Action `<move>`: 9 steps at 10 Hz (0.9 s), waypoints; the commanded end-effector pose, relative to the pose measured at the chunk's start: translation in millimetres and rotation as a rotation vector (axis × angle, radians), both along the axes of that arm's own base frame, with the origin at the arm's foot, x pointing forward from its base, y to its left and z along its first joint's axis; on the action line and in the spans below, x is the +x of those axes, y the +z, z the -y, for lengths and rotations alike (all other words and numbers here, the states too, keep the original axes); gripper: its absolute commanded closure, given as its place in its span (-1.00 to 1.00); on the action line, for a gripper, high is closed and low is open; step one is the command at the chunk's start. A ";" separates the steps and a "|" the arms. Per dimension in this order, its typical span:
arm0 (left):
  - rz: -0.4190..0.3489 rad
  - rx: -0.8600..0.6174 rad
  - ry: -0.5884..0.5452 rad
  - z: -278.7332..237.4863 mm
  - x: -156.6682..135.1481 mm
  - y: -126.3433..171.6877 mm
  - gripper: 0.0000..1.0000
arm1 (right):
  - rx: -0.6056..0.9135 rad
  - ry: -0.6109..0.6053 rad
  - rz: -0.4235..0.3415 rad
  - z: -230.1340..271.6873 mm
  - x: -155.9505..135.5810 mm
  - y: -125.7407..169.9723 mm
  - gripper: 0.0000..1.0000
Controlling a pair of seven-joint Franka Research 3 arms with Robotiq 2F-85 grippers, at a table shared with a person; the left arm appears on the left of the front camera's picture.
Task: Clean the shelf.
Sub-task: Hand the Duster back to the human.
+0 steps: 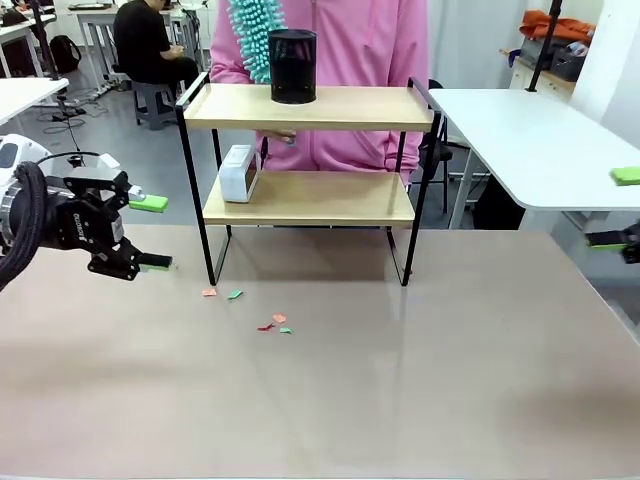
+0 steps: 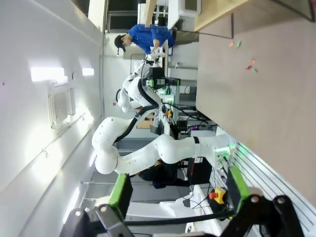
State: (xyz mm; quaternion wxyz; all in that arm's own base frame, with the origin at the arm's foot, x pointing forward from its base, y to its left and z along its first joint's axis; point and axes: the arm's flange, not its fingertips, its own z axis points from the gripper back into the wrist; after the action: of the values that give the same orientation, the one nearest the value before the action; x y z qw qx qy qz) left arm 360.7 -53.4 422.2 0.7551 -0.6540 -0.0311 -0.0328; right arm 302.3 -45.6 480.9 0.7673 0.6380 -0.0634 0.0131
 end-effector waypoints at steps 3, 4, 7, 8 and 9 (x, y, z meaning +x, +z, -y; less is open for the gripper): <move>0.000 0.008 -0.059 15.6 -4.9 0.1 -1.00 | -0.007 -0.028 0.017 17.8 -12.0 6.7 -1.00; 0.000 0.008 -0.059 15.6 -4.9 0.1 -1.00 | -0.007 -0.028 0.017 17.8 -12.0 6.7 -1.00; 0.000 0.008 -0.059 15.6 -4.9 0.1 -1.00 | -0.007 -0.028 0.017 17.8 -12.0 6.7 -1.00; 0.000 0.008 -0.059 15.6 -4.9 0.1 -1.00 | -0.007 -0.028 0.017 17.8 -12.0 6.7 -1.00; 0.000 0.008 -0.059 15.6 -4.9 0.1 -1.00 | -0.007 -0.028 0.017 17.8 -12.0 6.7 -1.00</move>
State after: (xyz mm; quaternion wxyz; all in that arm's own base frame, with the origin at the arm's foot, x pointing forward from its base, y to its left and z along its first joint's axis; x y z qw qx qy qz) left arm 357.3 -70.4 420.6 0.7576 -0.6506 -0.0131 -0.0513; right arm 293.7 -63.0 487.1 0.7667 0.6365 -0.0836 0.0047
